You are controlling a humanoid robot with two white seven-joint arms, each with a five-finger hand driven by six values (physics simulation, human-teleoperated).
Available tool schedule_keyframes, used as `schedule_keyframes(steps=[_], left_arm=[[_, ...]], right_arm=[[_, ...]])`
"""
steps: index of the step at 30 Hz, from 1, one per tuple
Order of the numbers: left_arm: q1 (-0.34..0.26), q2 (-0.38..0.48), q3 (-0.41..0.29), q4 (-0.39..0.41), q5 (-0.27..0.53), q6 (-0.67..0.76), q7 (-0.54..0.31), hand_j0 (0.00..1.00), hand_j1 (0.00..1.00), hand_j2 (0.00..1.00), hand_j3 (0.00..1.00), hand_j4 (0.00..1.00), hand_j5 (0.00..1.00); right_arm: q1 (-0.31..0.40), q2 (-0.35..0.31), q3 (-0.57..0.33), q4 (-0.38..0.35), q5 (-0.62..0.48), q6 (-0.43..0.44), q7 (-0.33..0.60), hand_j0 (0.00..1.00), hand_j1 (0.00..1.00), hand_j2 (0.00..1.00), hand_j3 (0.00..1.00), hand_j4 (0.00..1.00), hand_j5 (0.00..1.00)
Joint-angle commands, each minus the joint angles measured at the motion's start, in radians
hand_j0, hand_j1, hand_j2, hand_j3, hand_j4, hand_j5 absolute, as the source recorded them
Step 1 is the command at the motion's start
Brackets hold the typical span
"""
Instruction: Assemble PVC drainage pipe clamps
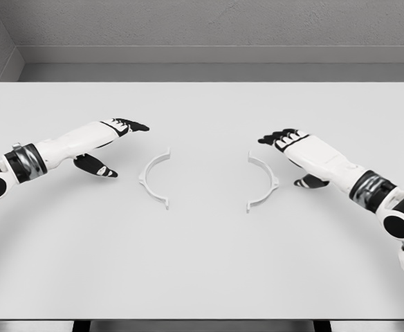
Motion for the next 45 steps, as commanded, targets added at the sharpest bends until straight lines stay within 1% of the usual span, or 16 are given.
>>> schedule_keyframes(steps=[1, 4, 6, 11, 12, 13, 15, 27, 29, 36, 38, 40, 41, 45], left_arm=[[0.000, -0.009, 0.000, 0.000, 0.006, 0.002, 0.001, 1.00, 1.00, 1.00, 1.00, 1.00, 1.00], [0.000, -0.032, 0.000, 0.001, -0.001, 0.002, 0.001, 1.00, 1.00, 1.00, 1.00, 1.00, 1.00], [-0.002, -0.044, 0.000, 0.001, -0.009, 0.002, 0.001, 1.00, 1.00, 1.00, 1.00, 1.00, 1.00], [-0.003, -0.066, 0.000, 0.003, -0.009, 0.002, 0.001, 1.00, 1.00, 1.00, 1.00, 1.00, 1.00], [-0.002, -0.073, -0.002, 0.007, -0.011, 0.002, -0.001, 1.00, 1.00, 1.00, 1.00, 1.00, 1.00], [-0.003, -0.076, 0.000, 0.009, -0.036, 0.002, 0.001, 1.00, 1.00, 1.00, 1.00, 1.00, 1.00], [-0.003, -0.083, 0.000, 0.012, -0.049, 0.002, -0.001, 1.00, 1.00, 1.00, 1.00, 1.00, 1.00], [-0.003, -0.106, 0.000, 0.023, -0.050, 0.002, 0.001, 1.00, 1.00, 1.00, 1.00, 1.00, 1.00], [-0.003, -0.110, 0.000, 0.024, -0.050, 0.002, -0.001, 1.00, 1.00, 1.00, 1.00, 1.00, 1.00], [-0.002, -0.133, 0.000, 0.023, -0.052, 0.002, -0.001, 1.00, 1.00, 1.00, 1.00, 1.00, 1.00], [-0.002, -0.145, 0.000, 0.021, -0.072, 0.002, 0.001, 1.00, 1.00, 1.00, 1.00, 1.00, 1.00], [0.000, -0.152, 0.000, 0.020, -0.072, 0.002, 0.001, 1.00, 1.00, 1.00, 1.00, 1.00, 1.00], [0.000, -0.155, 0.000, 0.020, -0.072, 0.002, -0.001, 1.00, 1.00, 1.00, 1.00, 1.00, 1.00], [0.003, -0.161, 0.000, 0.017, -0.073, 0.002, -0.001, 1.00, 1.00, 1.00, 1.00, 1.00, 1.00]], right_arm=[[0.000, 0.000, 0.009, -0.002, -0.005, 0.004, 0.000, 1.00, 1.00, 1.00, 1.00, 1.00, 1.00], [-0.002, 0.000, 0.020, -0.002, -0.005, 0.005, 0.000, 1.00, 1.00, 1.00, 1.00, 1.00, 1.00], [-0.009, 0.000, 0.035, 0.000, -0.005, 0.024, -0.002, 1.00, 1.00, 1.00, 1.00, 1.00, 1.00], [-0.017, 0.002, 0.042, 0.004, -0.005, 0.033, -0.002, 1.00, 1.00, 1.00, 1.00, 1.00, 1.00], [-0.018, 0.013, 0.042, 0.008, -0.003, 0.033, -0.002, 1.00, 1.00, 1.00, 1.00, 1.00, 1.00], [-0.021, 0.014, 0.042, 0.011, 0.005, 0.033, -0.002, 1.00, 1.00, 1.00, 1.00, 1.00, 1.00], [-0.021, 0.017, 0.042, 0.009, 0.008, 0.033, -0.002, 1.00, 1.00, 1.00, 1.00, 1.00, 1.00], [-0.037, 0.026, 0.071, 0.008, 0.009, 0.050, 0.000, 1.00, 1.00, 1.00, 1.00, 1.00, 1.00], [-0.037, 0.042, 0.077, 0.008, 0.009, 0.050, 0.000, 1.00, 1.00, 1.00, 1.00, 1.00, 1.00], [-0.044, 0.043, 0.092, 0.004, 0.009, 0.068, 0.000, 1.00, 1.00, 1.00, 1.00, 1.00, 1.00], [-0.046, 0.043, 0.092, 0.004, 0.009, 0.068, 0.000, 1.00, 1.00, 1.00, 1.00, 1.00, 1.00], [-0.046, 0.045, 0.092, 0.006, 0.011, 0.070, -0.002, 1.00, 1.00, 1.00, 1.00, 1.00, 1.00], [-0.055, 0.045, 0.107, 0.009, 0.014, 0.071, -0.002, 1.00, 1.00, 1.00, 1.00, 1.00, 1.00], [-0.063, 0.045, 0.120, 0.009, 0.015, 0.084, -0.002, 1.00, 1.00, 1.00, 1.00, 1.00, 1.00]])
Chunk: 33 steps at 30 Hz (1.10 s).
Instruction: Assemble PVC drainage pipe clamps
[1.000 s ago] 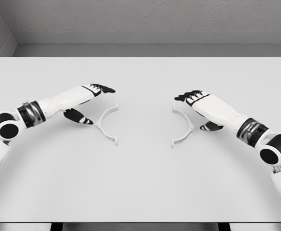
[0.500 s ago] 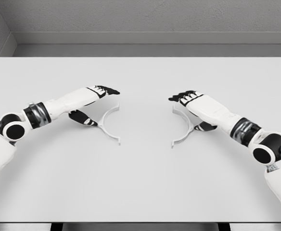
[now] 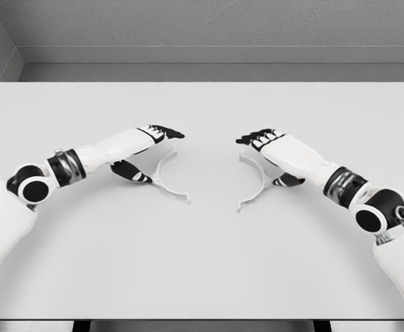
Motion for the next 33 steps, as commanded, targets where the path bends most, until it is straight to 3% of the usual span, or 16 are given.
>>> schedule_keyframes(steps=[1, 12, 22, 33], left_arm=[[0.000, -0.004, 0.002, -0.002, 0.005, 0.002, 0.001, 1.00, 1.00, 1.00, 1.00, 1.00, 1.00], [-0.011, 0.014, 0.019, 0.013, 0.009, 0.002, 0.001, 1.00, 1.00, 1.00, 1.00, 1.00, 1.00], [-0.087, -0.041, 0.005, 0.165, 0.007, 0.002, 0.001, 1.00, 1.00, 1.00, 1.00, 1.00, 1.00], [-0.089, -0.081, 0.003, 0.165, 0.007, 0.002, 0.001, 1.00, 1.00, 1.00, 1.00, 1.00, 1.00]], right_arm=[[0.000, 0.000, 0.009, 0.002, -0.003, 0.005, -0.001, 1.00, 1.00, 1.00, 1.00, 1.00, 1.00], [-0.002, 0.023, 0.021, 0.000, -0.002, 0.007, -0.001, 1.00, 1.00, 1.00, 1.00, 1.00, 1.00], [-0.023, 0.043, 0.044, 0.023, 0.012, 0.007, 0.001, 1.00, 1.00, 1.00, 1.00, 1.00, 1.00], [-0.025, 0.058, 0.062, 0.013, 0.012, 0.018, 0.001, 1.00, 1.00, 1.00, 1.00, 1.00, 1.00]])
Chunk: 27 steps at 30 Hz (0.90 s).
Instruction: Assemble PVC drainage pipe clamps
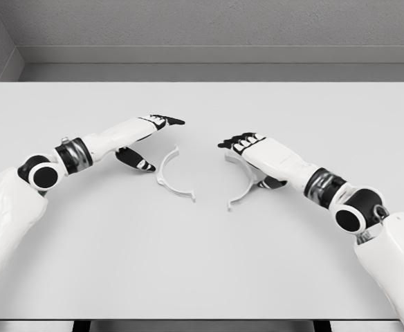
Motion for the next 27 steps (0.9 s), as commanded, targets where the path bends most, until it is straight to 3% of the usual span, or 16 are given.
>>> schedule_keyframes(steps=[1, 20, 22, 27], left_arm=[[0.000, -0.008, 0.001, -0.001, 0.008, 0.002, 0.001, 1.00, 1.00, 1.00, 1.00, 1.00, 1.00], [0.015, -0.054, -0.001, -0.016, -0.010, 0.002, 0.001, 1.00, 1.00, 1.00, 1.00, 1.00, 1.00], [0.015, -0.060, 0.001, -0.016, -0.022, 0.002, 0.001, 1.00, 1.00, 1.00, 1.00, 1.00, 1.00], [0.015, -0.057, 0.001, -0.016, -0.022, 0.002, 0.001, 1.00, 1.00, 1.00, 1.00, 1.00, 1.00]], right_arm=[[0.000, 0.005, 0.002, -0.002, -0.007, 0.002, 0.001, 1.00, 1.00, 1.00, 1.00, 1.00, 1.00], [-0.026, 0.042, 0.039, -0.006, 0.003, 0.023, 0.001, 1.00, 1.00, 1.00, 1.00, 1.00, 1.00], [-0.028, 0.034, 0.023, -0.005, 0.001, 0.023, 0.000, 1.00, 1.00, 1.00, 1.00, 1.00, 1.00], [-0.009, -0.024, -0.159, -0.049, -0.007, 0.020, 0.000, 1.00, 1.00, 1.00, 1.00, 1.00, 1.00]])
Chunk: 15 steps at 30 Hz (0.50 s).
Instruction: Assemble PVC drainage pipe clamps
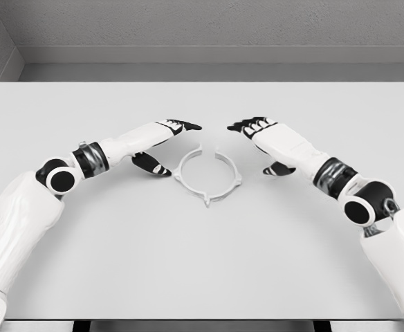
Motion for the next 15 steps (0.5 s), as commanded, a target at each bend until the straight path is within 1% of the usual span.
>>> schedule_keyframes(steps=[1, 2, 3, 4, 5, 6, 7, 8, 9, 11, 12, 14, 15], left_arm=[[0.000, -0.001, 0.001, -0.001, 0.006, 0.002, -0.001, 1.00, 1.00, 1.00, 1.00, 1.00, 1.00], [0.000, -0.001, 0.002, -0.001, 0.006, 0.002, 0.001, 1.00, 1.00, 1.00, 1.00, 1.00, 1.00], [0.000, 0.000, 0.004, -0.001, 0.006, 0.002, 0.001, 1.00, 1.00, 1.00, 1.00, 1.00, 1.00], [-0.002, 0.004, 0.010, 0.001, 0.008, 0.002, 0.001, 1.00, 1.00, 1.00, 1.00, 1.00, 1.00], [-0.005, 0.008, 0.015, 0.004, 0.009, 0.002, 0.001, 1.00, 1.00, 1.00, 1.00, 1.00, 1.00], [-0.008, 0.010, 0.015, 0.005, 0.009, 0.002, 0.001, 1.00, 1.00, 1.00, 1.00, 1.00, 1.00], [-0.011, 0.010, 0.015, 0.005, 0.008, 0.002, 0.001, 1.00, 1.00, 1.00, 1.00, 1.00, 1.00], [-0.014, 0.007, 0.013, 0.010, 0.008, 0.002, 0.001, 1.00, 1.00, 1.00, 1.00, 1.00, 1.00], [-0.014, 0.005, 0.013, 0.012, 0.008, 0.002, 0.001, 1.00, 1.00, 1.00, 1.00, 1.00, 1.00], [-0.014, 0.005, 0.013, 0.012, 0.008, 0.002, 0.001, 1.00, 1.00, 1.00, 1.00, 1.00, 1.00], [-0.015, 0.000, 0.010, 0.012, 0.006, 0.002, 0.001, 1.00, 1.00, 1.00, 1.00, 1.00, 1.00], [-0.017, -0.003, 0.008, 0.012, 0.006, 0.002, 0.001, 1.00, 1.00, 1.00, 1.00, 1.00, 1.00], [-0.017, -0.003, 0.008, 0.012, 0.006, 0.002, 0.001, 1.00, 1.00, 1.00, 1.00, 1.00, 1.00]], right_arm=[[0.003, -0.023, -0.120, -0.022, -0.008, -0.001, -0.002, 1.00, 1.00, 1.00, 1.00, 1.00, 1.00], [0.006, -0.023, -0.157, -0.023, -0.011, -0.004, -0.002, 1.00, 1.00, 1.00, 1.00, 1.00, 1.00], [0.020, -0.023, -0.217, -0.026, -0.014, -0.012, -0.003, 1.00, 1.00, 1.00, 1.00, 1.00, 1.00], [0.037, -0.023, -0.267, -0.040, -0.014, -0.038, -0.003, 1.00, 1.00, 1.00, 1.00, 1.00, 1.00], [0.074, -0.021, -0.310, -0.071, -0.018, -0.061, -0.003, 1.00, 1.00, 1.00, 1.00, 1.00, 1.00], [0.112, -0.021, -0.347, -0.080, -0.046, -0.090, -0.003, 1.00, 1.00, 1.00, 1.00, 1.00, 1.00], [0.135, -0.018, -0.402, -0.086, -0.060, -0.130, 0.000, 1.00, 1.00, 1.00, 1.00, 1.00, 1.00], [0.147, -0.018, -0.433, -0.086, -0.060, -0.157, 0.001, 1.00, 1.00, 1.00, 1.00, 1.00, 1.00], [0.155, -0.018, -0.452, -0.085, -0.061, -0.182, 0.001, 1.00, 1.00, 1.00, 1.00, 1.00, 1.00], [0.155, -0.018, -0.452, -0.085, -0.061, -0.182, 0.001, 1.00, 1.00, 1.00, 1.00, 1.00, 1.00], [0.169, -0.020, -0.505, -0.077, -0.063, -0.273, 0.006, 1.00, 1.00, 1.00, 1.00, 1.00, 1.00], [0.167, -0.017, -0.510, -0.075, -0.063, -0.273, 0.087, 1.00, 1.00, 1.00, 1.00, 1.00, 1.00], [0.167, -0.017, -0.510, -0.075, -0.063, -0.273, 0.090, 1.00, 1.00, 1.00, 1.00, 1.00, 1.00]])
